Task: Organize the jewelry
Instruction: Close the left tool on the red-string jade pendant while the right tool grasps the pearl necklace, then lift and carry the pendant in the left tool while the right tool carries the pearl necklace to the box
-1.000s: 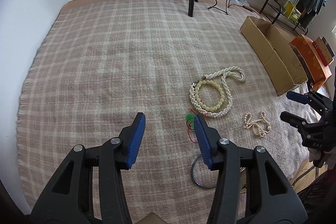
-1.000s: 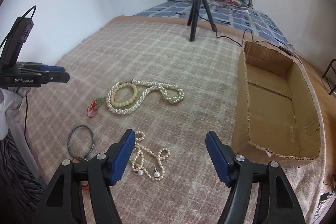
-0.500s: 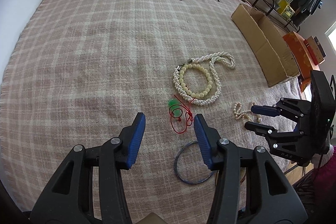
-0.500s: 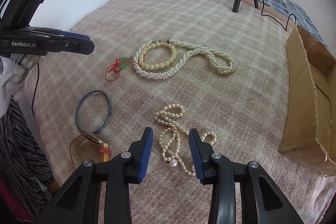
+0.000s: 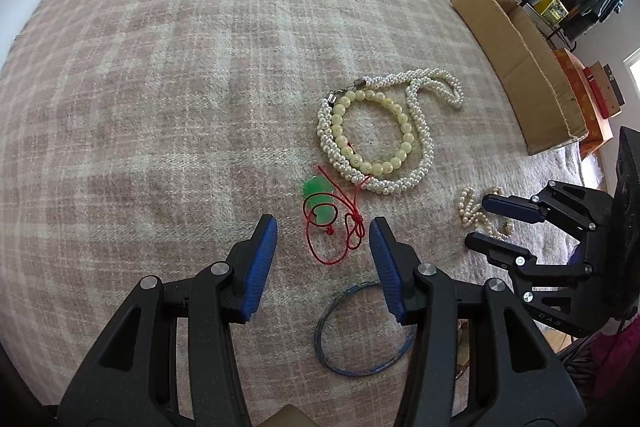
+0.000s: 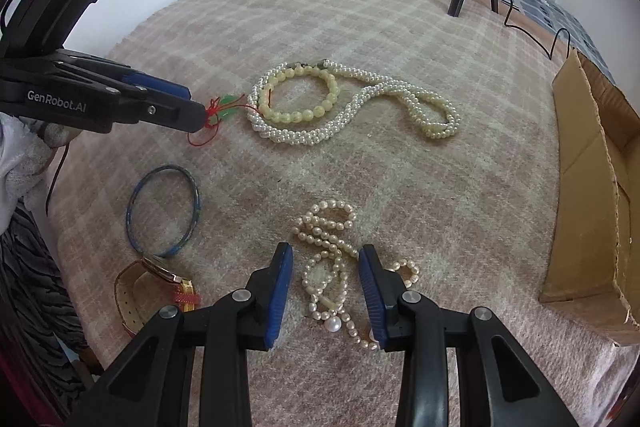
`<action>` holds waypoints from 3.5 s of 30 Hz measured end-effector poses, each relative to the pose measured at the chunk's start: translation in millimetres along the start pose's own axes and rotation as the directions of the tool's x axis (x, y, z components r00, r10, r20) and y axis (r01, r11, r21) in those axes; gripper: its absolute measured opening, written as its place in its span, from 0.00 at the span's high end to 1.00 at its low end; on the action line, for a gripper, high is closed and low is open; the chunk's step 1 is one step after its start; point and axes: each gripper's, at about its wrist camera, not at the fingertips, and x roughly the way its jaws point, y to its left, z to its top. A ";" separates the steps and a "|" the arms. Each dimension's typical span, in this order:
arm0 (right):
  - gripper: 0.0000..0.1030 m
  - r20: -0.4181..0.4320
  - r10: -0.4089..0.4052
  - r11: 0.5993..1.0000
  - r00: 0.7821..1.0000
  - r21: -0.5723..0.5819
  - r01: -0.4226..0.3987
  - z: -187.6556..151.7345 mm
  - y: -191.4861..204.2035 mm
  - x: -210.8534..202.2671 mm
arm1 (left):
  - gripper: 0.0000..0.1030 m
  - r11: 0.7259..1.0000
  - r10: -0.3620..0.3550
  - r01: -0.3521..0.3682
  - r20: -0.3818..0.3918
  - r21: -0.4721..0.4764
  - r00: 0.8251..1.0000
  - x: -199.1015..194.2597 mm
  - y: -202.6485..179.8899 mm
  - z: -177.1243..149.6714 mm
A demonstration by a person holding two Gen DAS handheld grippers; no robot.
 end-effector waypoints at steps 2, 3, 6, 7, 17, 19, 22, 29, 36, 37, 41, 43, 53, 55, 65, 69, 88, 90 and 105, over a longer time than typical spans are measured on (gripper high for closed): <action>0.66 0.002 -0.003 1.000 1.000 -0.002 0.003 0.3 -0.1 0.3 | 0.52 1.000 0.014 -0.014 -0.007 0.003 1.000 5.0 -1.3 1.4; 0.66 0.002 -0.005 1.000 1.000 -0.003 0.005 0.2 0.0 0.5 | 0.52 1.000 0.024 -0.024 -0.008 0.006 1.000 7.9 -2.3 1.8; 0.66 0.001 -0.016 1.000 1.000 -0.014 0.016 1.0 1.4 1.2 | 0.52 0.999 0.035 -0.035 -0.005 0.012 0.999 13.7 -5.3 3.8; 0.66 0.000 -0.020 1.000 1.000 -0.018 0.020 1.7 2.2 1.4 | 0.54 0.999 0.043 -0.043 -0.002 0.017 0.999 15.2 -6.4 4.5; 0.77 0.001 -0.038 0.999 0.999 -0.012 0.038 4.8 2.4 3.2 | 0.85 0.994 0.106 -0.107 0.025 0.024 0.994 24.1 -7.5 12.7; 0.83 0.002 -0.039 0.999 0.999 -0.013 0.039 5.2 1.7 3.7 | 0.85 0.996 0.093 -0.093 0.026 0.014 0.995 23.3 -4.3 13.1; 0.89 0.006 -0.047 0.999 0.999 -0.008 0.047 5.1 1.1 3.3 | 0.87 0.996 0.090 -0.091 0.032 0.010 0.995 19.1 -0.6 11.6; 0.99 0.044 0.073 0.989 0.996 0.127 -0.078 5.8 -17.8 -2.4 | 0.88 0.998 0.067 -0.067 0.044 -0.013 0.997 5.6 10.6 6.9; 0.99 0.087 0.133 0.968 0.987 0.202 -0.148 4.9 -29.1 -8.8 | 0.88 0.998 0.061 -0.060 0.060 -0.021 0.996 -0.4 7.0 6.7; 0.99 0.086 0.123 0.972 0.989 0.190 -0.138 5.3 -26.7 -9.1 | 0.88 0.998 0.061 -0.060 0.062 -0.021 0.996 -1.4 6.6 6.4; 0.99 0.115 0.132 0.965 0.985 0.211 -0.154 7.3 -27.6 -15.2 | 0.88 0.998 0.057 -0.056 0.074 -0.023 0.996 -6.5 6.8 5.3; 0.99 0.137 0.130 0.962 0.982 0.222 -0.158 7.3 -30.4 -22.5 | 0.88 0.998 0.052 -0.050 0.081 -0.027 0.995 -9.9 7.9 5.4; 0.99 0.250 0.117 0.950 0.961 0.255 -0.182 15.8 -39.5 -63.3 | 0.88 0.999 0.037 -0.033 0.123 -0.031 0.992 -31.8 6.9 3.4; 0.99 0.264 0.114 0.949 0.958 0.255 -0.184 16.8 -41.6 -69.7 | 0.88 0.999 0.038 -0.034 0.136 -0.031 0.990 -37.5 6.0 2.1; 0.99 0.373 0.090 0.956 0.924 0.227 -0.185 20.1 -30.8 -121.9 | 0.88 1.000 0.016 -0.012 0.190 -0.019 0.982 -63.8 -2.9 -1.1; 0.99 0.421 0.077 0.958 0.904 0.219 -0.184 20.1 -26.9 -145.0 | 0.88 1.000 0.008 -0.004 0.201 -0.019 0.980 -68.6 -4.5 0.3; 0.99 0.568 -0.040 0.954 0.822 0.265 -0.137 19.2 -58.1 -218.3 | 0.88 0.996 -0.075 0.059 0.278 0.065 0.958 -100.1 -57.3 13.7; 0.99 0.584 -0.063 0.953 0.809 0.275 -0.125 20.8 -65.9 -228.3 | 0.88 0.994 -0.096 0.076 0.283 0.082 0.954 -103.6 -68.2 15.8; 0.99 0.607 -0.248 0.935 0.755 0.354 0.022 32.2 -131.7 -271.8 | 0.88 0.960 -0.231 0.172 0.275 0.222 0.934 -99.2 -173.5 47.9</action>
